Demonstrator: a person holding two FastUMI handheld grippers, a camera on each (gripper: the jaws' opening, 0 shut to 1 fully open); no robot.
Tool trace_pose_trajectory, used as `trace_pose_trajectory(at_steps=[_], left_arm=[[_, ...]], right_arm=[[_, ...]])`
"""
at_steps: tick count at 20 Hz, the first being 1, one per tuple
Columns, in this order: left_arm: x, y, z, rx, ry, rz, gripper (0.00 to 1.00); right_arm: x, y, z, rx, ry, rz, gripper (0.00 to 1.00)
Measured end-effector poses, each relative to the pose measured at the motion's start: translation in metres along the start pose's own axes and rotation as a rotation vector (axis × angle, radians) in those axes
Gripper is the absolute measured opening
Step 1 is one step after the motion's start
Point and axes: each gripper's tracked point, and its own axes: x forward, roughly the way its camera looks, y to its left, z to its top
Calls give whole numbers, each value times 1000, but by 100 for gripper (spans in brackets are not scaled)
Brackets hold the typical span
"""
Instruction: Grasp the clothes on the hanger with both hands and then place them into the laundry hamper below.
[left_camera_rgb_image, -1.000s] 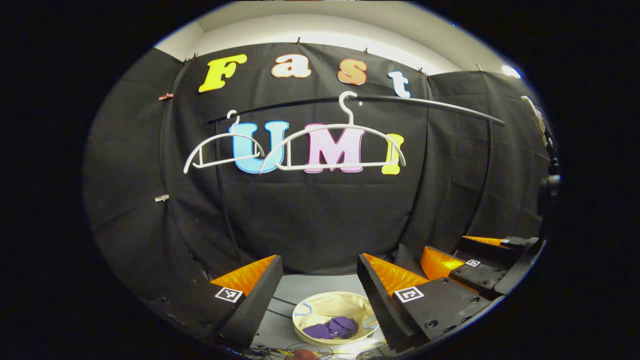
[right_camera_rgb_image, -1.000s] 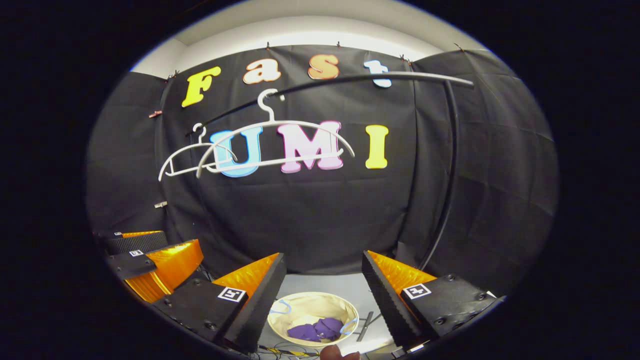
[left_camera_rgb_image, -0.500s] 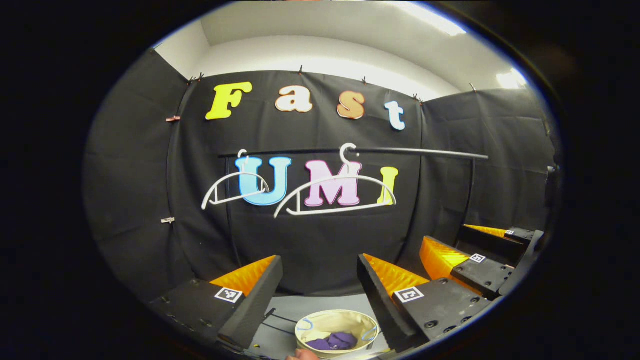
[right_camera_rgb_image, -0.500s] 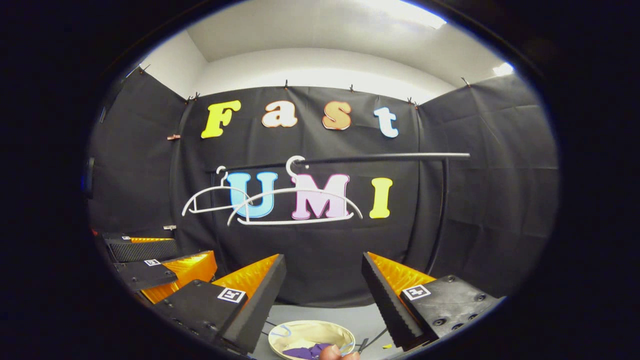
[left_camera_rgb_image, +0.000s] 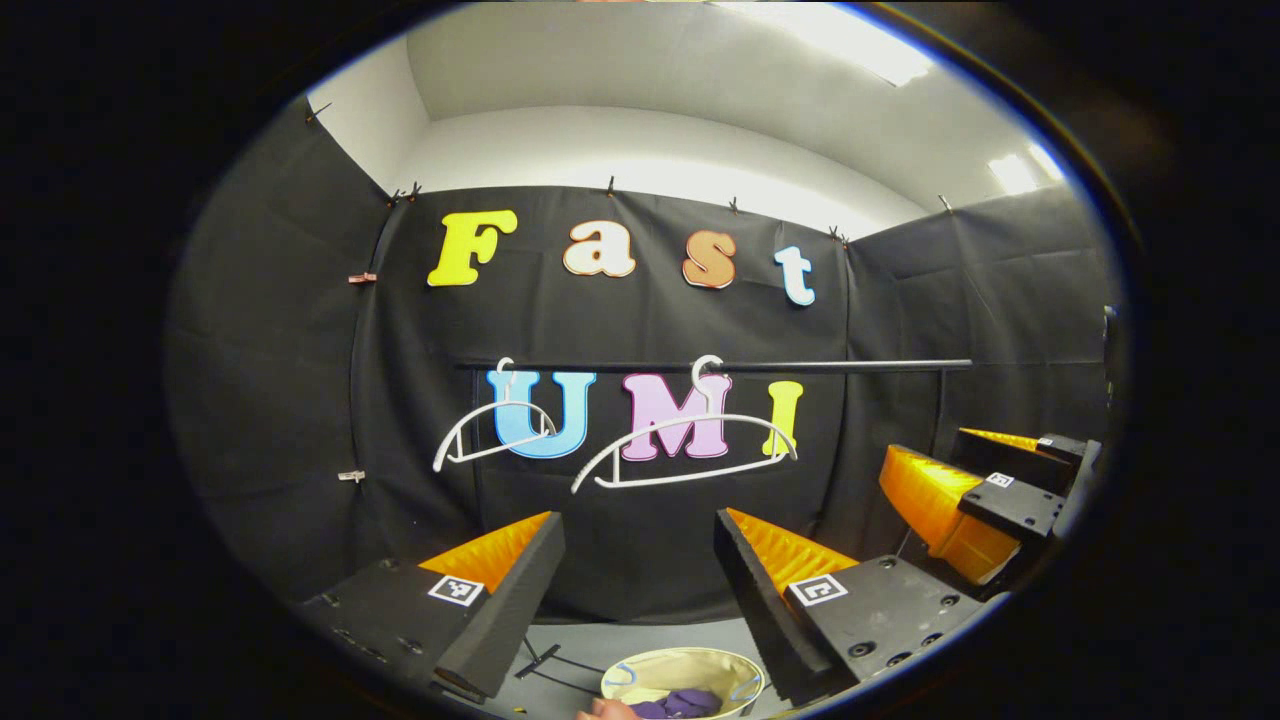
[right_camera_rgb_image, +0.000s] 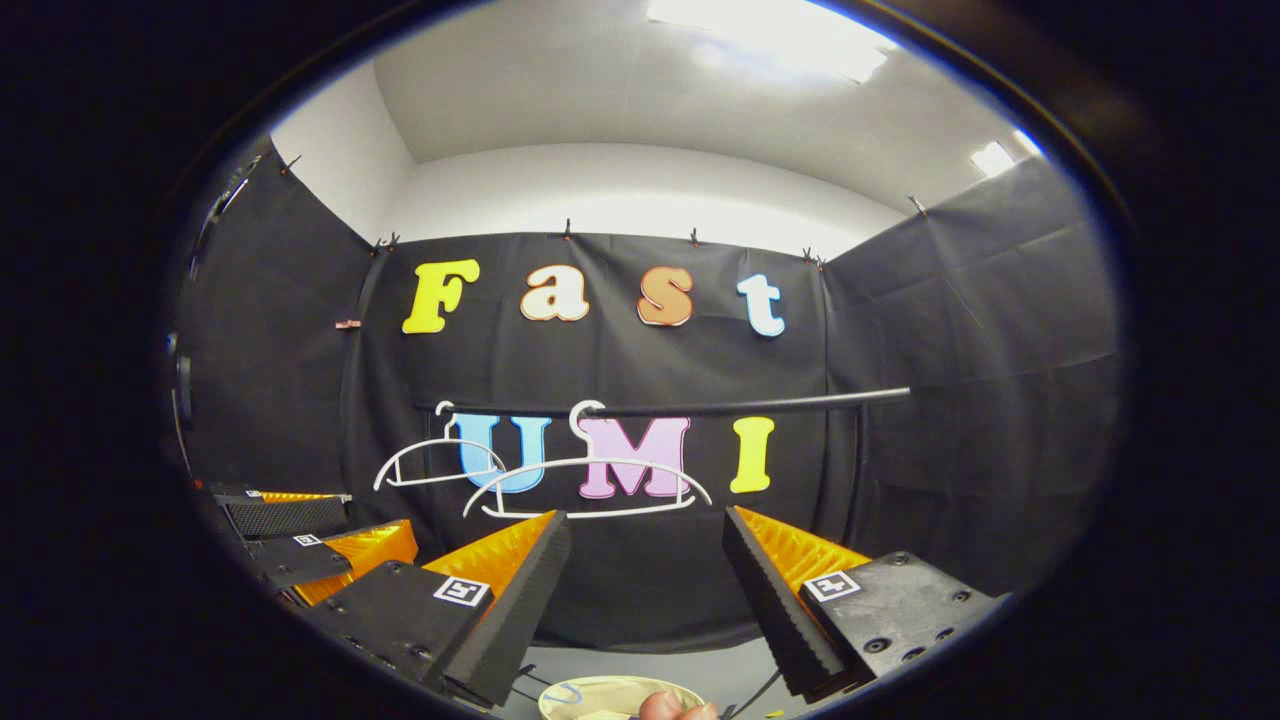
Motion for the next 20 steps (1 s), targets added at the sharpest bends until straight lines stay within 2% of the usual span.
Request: trace_pose_trajectory(at_steps=[1, 2, 3, 4, 5, 7, 9, 10, 12, 13, 14, 20], left_arm=[[-1, 0, 3, 0, -7, 0, 92], [-3, 0, 6, -1, -16, 0, 95], [-4, -1, 9, -4, -19, -4, 95], [-5, -2, 9, -7, -19, -7, 92], [-6, -3, 10, -11, -19, -10, 95], [-8, -2, 14, -9, -19, -9, 92], [-10, -1, 14, 1, -16, -7, 95], [-11, -1, 14, 5, -18, -7, 95], [-11, -3, 12, 4, -7, -13, 92], [-12, -4, 11, 2, -2, -15, 95], [-12, -6, 11, 2, 1, -18, 95], [-13, -11, 12, 2, 1, -20, 95]], right_arm=[[-1, 2, 5, 6, -10, 2, 94], [-1, 4, 6, 9, -11, 5, 98], [-1, 5, 5, 9, -7, 8, 94], [-1, 6, 4, 9, -2, 9, 98], [-2, 6, 5, 9, 0, 9, 98], [-4, 6, 8, 9, -8, 6, 98], [-4, 5, 11, 13, -14, 1, 98], [-5, 5, 13, 16, -18, -2, 94], [-7, 3, 16, 18, -26, -5, 100], [-7, 3, 16, 17, -24, -4, 100], [-7, 3, 16, 16, -24, -4, 98], [-8, -2, 15, 21, -19, -7, 98]])
